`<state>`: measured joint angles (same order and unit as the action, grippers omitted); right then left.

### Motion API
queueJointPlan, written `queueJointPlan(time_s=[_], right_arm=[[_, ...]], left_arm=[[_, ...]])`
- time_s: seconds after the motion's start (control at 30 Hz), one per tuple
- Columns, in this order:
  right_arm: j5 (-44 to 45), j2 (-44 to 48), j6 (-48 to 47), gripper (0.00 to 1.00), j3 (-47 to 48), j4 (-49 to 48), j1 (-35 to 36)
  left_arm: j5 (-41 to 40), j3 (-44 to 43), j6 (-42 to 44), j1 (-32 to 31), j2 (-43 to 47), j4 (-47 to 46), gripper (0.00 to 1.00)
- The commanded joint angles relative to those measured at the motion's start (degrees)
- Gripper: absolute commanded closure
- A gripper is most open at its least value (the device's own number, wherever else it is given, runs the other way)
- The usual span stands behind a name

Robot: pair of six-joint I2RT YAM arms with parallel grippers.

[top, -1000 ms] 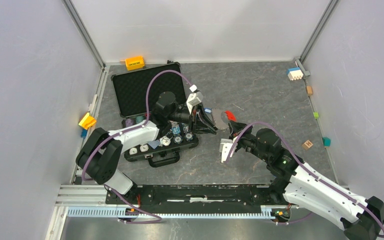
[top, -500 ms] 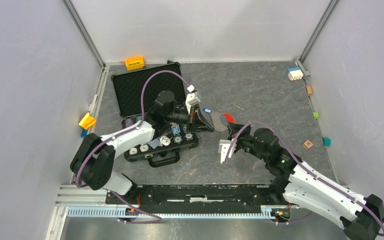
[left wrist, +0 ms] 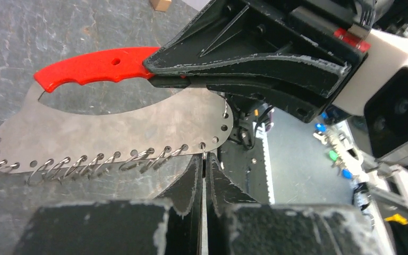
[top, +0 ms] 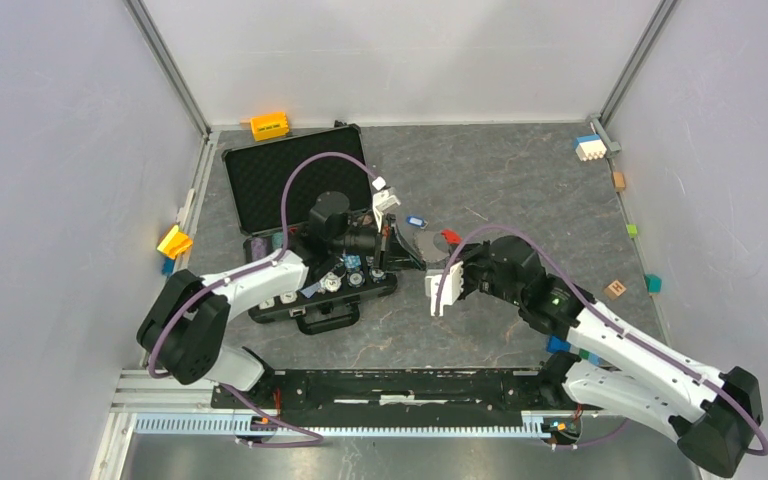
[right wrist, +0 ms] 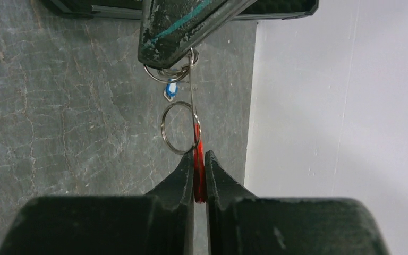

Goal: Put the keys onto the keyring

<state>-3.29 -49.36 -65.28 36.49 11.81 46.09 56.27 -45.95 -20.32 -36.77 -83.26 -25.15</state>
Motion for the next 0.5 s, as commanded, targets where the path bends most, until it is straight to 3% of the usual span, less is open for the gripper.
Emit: queueJointPlan(time_s=[0.0,0.1,0.2,0.33,0.47], right_arm=[[-3.1,-2.1,0.1,0.85,4.4,-0.5,0.3],[-3.6,-3.1,1.0,0.70,5.6,0.1,-0.5],[-4.7,-3.9,1.6,0.47,6.8,0.7,-1.7],[-6.8,-4.0,1.9,0.37,7.1,1.2,-2.8],[-9.1,-3.2,2.1,0.34,7.3,2.6,-3.3]], left_arm=[[-4.2,3.0,-18.9,-2.4,1.2,-15.3,0.98],[-8.4,3.5,-26.9,-2.5,2.8,-17.1,0.98],[-10.9,2.5,-32.2,-2.5,3.5,-13.4,0.98],[-12.7,0.8,-37.4,-2.5,3.0,-6.0,0.98],[-11.9,-0.8,-40.7,-2.5,1.8,-3.0,0.98]])
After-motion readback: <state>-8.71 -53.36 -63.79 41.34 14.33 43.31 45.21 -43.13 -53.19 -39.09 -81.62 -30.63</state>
